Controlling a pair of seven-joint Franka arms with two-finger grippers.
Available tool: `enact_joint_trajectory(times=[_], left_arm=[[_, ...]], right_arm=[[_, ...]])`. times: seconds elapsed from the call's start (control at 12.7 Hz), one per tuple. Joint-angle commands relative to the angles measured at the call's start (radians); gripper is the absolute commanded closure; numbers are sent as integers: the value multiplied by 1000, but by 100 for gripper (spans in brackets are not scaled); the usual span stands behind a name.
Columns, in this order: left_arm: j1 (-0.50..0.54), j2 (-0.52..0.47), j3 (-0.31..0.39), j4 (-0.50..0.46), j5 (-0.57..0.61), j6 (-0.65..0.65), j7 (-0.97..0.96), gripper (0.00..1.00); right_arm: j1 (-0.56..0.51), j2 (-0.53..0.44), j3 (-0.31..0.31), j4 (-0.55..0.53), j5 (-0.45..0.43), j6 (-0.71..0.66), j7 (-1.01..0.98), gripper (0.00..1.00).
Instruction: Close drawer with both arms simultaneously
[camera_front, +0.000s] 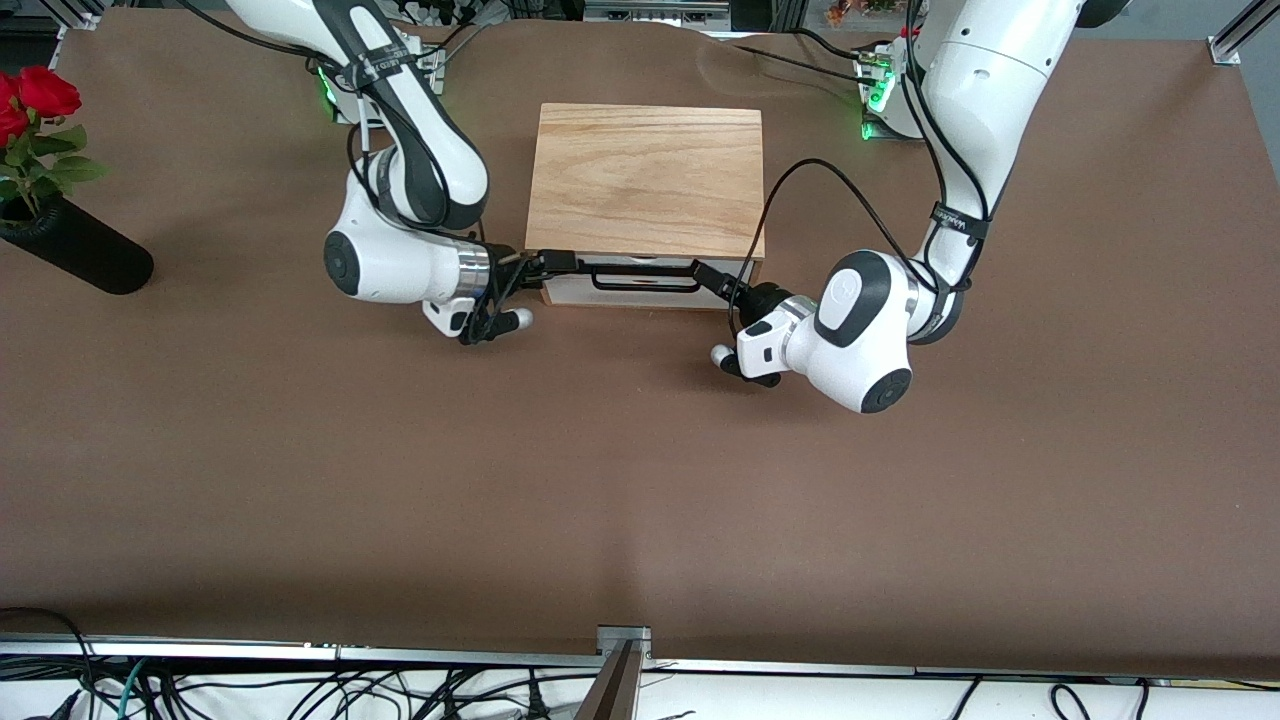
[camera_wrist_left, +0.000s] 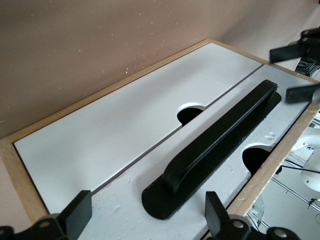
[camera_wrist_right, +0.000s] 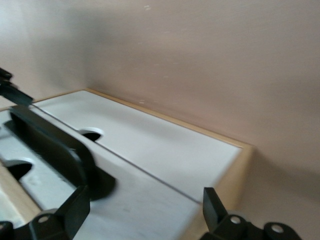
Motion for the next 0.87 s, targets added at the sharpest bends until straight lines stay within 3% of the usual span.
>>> enact_joint_trajectory(times=[0.0, 0.24, 0.47, 0.79], left_arm=[[4, -12, 11, 13, -3, -45, 13, 0], [34, -20, 11, 114, 127, -44, 17, 0], [101, -54, 9, 185, 250, -45, 23, 0], [159, -156, 11, 191, 455, -45, 23, 0]], right_arm=[[-19, -18, -132, 120, -86, -215, -10, 0], [-32, -2, -268, 224, -148, -335, -13, 0], [-28, -44, -371, 307, -306, -412, -7, 0], [-19, -218, -367, 312, -656, -456, 97, 0]])
